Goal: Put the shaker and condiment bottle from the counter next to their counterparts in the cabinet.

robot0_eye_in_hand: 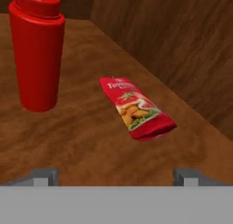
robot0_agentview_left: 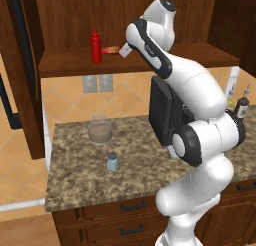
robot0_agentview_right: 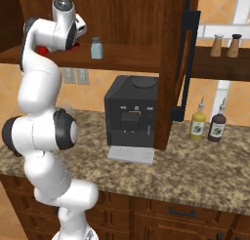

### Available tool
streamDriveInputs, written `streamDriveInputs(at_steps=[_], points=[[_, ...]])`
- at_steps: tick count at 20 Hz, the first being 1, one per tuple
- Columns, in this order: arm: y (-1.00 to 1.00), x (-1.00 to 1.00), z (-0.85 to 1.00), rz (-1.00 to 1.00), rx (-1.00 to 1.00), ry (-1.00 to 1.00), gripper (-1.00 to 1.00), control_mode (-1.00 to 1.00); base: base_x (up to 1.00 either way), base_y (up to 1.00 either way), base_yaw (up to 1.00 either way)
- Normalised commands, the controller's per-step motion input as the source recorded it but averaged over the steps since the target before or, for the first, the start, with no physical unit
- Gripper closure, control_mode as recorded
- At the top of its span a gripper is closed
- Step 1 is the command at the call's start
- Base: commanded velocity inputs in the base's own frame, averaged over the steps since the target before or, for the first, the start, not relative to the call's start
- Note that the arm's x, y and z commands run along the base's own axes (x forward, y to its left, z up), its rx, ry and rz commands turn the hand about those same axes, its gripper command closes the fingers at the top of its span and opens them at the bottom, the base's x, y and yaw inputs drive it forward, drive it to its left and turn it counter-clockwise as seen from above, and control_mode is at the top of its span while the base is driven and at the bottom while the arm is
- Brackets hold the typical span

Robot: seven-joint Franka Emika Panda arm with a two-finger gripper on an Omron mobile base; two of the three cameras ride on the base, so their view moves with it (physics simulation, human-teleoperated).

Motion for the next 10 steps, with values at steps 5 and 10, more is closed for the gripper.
streamDriveInputs(at_steps=[5,10], points=[[-0.17,-0.90,0.03,0.00,0.03,-0.09,-1.00,-1.00,0.00,0.00,0.00],[0.00,-0.89,0.00,0.00,0.20,0.00,-1.00,-1.00,0.00,0.00,0.00]])
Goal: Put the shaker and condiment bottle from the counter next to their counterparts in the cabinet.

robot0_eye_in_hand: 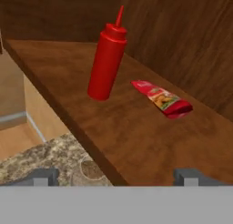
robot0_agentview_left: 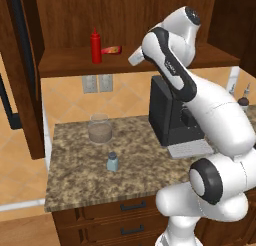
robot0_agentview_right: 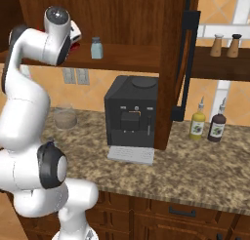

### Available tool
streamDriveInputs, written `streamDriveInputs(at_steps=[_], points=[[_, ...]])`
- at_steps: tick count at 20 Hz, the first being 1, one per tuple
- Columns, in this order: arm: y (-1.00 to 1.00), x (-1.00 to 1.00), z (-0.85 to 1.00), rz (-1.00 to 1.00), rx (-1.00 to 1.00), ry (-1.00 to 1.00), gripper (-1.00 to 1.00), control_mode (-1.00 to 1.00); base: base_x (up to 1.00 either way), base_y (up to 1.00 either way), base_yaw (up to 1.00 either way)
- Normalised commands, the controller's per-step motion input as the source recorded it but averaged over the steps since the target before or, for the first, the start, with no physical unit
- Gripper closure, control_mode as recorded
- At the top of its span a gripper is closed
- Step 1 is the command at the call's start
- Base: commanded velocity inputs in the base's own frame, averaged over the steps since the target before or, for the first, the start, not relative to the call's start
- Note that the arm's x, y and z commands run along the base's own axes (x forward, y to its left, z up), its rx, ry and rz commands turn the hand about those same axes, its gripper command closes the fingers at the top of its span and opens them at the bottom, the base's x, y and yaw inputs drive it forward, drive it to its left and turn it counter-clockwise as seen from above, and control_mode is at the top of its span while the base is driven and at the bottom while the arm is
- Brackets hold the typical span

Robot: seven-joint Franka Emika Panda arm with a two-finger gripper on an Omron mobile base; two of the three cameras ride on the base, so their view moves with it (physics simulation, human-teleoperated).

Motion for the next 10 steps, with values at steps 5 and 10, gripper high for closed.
streamDriveInputs(at_steps=[5,10], points=[[0.00,-0.88,0.00,0.00,0.24,0.00,-1.00,-1.00,0.00,0.00,0.00],[0.00,-0.76,-0.21,0.07,0.13,0.01,-1.00,-1.00,0.00,0.00,0.00]])
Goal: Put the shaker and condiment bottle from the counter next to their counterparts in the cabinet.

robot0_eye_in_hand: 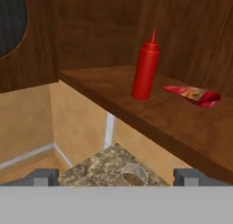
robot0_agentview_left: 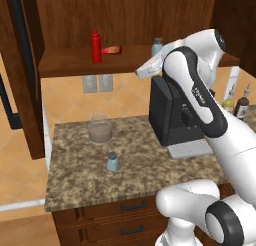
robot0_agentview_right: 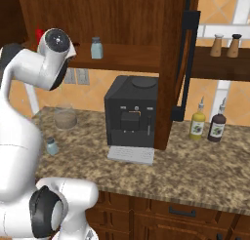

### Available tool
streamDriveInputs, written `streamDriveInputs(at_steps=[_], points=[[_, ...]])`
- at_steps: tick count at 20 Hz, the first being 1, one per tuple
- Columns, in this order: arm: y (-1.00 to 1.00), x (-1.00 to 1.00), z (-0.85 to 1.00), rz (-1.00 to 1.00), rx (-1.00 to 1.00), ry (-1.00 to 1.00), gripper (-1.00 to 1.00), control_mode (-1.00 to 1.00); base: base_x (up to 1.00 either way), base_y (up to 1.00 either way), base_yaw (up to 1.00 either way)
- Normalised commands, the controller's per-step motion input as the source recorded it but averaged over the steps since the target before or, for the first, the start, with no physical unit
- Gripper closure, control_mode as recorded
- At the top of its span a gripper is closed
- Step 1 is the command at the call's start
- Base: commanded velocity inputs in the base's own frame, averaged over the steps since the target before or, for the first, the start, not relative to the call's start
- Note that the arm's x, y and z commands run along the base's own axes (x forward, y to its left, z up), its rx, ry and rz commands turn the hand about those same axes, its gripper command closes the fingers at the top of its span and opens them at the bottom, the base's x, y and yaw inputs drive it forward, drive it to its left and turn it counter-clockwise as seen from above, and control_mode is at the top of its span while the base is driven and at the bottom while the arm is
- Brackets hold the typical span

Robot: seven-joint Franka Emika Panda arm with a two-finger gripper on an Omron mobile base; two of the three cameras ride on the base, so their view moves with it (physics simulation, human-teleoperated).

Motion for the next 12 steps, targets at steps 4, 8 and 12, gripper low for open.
streamDriveInputs(at_steps=[4,8,12], points=[[0.00,-0.83,-0.38,0.15,0.04,-0.01,-1.00,-1.00,0.00,0.00,0.00],[0.00,-0.99,-0.67,0.19,0.18,0.00,-1.00,-1.00,0.00,0.00,0.00],[0.00,-0.98,-0.70,0.19,0.24,0.00,-1.00,-1.00,0.00,0.00,0.00]])
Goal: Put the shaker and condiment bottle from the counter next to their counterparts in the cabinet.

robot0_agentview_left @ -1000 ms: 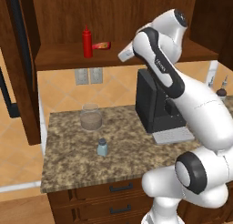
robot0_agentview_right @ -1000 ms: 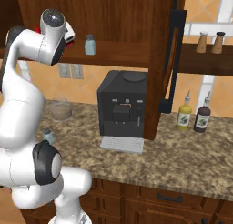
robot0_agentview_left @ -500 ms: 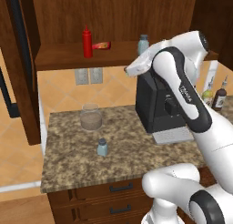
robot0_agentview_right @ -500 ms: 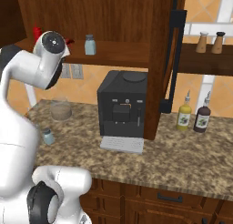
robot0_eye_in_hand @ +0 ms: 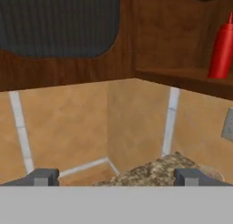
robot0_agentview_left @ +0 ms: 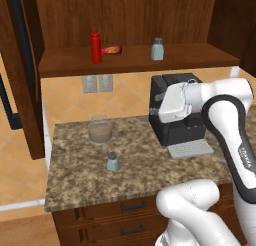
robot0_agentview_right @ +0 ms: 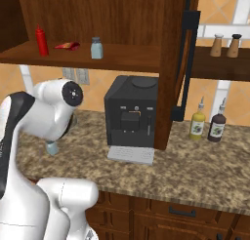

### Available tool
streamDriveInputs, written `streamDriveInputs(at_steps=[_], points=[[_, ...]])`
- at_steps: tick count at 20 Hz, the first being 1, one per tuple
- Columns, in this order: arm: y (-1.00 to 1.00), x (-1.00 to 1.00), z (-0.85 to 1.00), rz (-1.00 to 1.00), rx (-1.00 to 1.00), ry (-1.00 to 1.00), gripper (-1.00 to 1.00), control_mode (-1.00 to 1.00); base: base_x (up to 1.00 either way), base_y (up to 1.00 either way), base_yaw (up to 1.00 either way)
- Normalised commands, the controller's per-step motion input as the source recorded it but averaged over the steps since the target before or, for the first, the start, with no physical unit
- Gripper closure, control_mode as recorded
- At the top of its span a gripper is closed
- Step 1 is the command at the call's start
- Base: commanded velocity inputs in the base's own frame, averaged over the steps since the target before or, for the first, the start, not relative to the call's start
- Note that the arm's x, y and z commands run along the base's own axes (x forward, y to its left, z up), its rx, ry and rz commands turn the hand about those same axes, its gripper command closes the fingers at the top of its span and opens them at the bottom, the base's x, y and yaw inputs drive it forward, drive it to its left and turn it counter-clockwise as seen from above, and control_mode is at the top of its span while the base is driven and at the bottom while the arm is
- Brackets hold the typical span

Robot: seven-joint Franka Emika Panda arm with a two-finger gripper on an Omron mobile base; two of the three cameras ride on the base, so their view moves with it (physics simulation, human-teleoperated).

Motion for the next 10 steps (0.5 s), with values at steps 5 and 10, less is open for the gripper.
streamDriveInputs(at_steps=[5,10], points=[[0.11,-0.47,-0.96,0.18,0.12,-0.08,-1.00,-1.00,0.00,0.00,0.00],[0.30,0.00,-0.94,0.17,0.01,-0.06,-1.00,-1.00,0.00,0.00,0.00]])
